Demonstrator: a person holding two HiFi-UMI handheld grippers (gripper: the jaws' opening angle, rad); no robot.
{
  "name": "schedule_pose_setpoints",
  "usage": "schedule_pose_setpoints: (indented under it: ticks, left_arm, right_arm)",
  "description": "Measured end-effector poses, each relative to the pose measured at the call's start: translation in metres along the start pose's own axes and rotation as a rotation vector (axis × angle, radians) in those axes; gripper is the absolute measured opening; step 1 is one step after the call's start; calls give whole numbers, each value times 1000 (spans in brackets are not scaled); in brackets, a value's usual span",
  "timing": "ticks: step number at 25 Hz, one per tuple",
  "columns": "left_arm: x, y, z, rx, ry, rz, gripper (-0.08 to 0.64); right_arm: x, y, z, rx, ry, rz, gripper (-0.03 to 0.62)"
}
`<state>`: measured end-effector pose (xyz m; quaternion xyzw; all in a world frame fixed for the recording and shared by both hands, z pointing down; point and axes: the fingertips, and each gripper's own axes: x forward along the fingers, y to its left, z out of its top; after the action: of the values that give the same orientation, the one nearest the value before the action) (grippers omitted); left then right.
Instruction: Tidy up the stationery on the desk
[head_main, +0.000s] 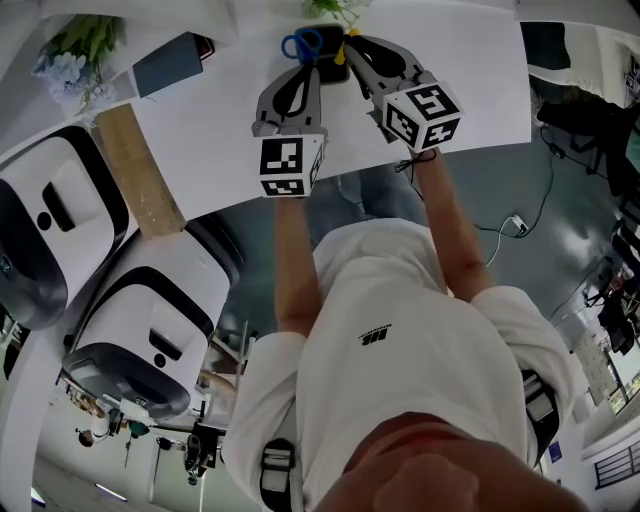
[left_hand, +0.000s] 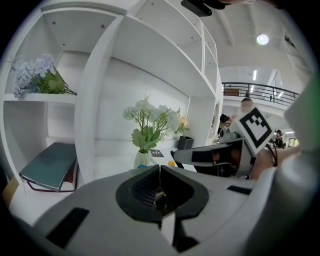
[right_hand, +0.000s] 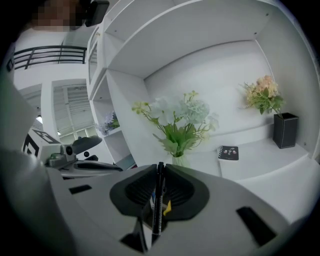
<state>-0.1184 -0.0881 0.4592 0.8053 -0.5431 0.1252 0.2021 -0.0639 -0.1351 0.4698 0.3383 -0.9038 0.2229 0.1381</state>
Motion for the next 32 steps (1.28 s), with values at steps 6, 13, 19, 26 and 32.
schedule_pose_setpoints:
  ticks: [6,13,19,26,32]
  left_arm:
    - [-3,5,1,-3,-6,13,0]
    - [-5,10,-2,-7,-1,33,0]
    - [-5,13,-5,-11,8,47,0]
    - [-6,16,-9,-16,14,55,0]
    - [-7,13,-6,-12,5,50,0]
  right_arm:
    - [12,14,19,-21,-99,68,41]
    - [29,19,29,-41,-168,100,41]
    - [42,20,25,-58,-204,110,41]
    - [47,19,6,-91,-157,81,53]
    - [35,15,3,-104,-141,65,67]
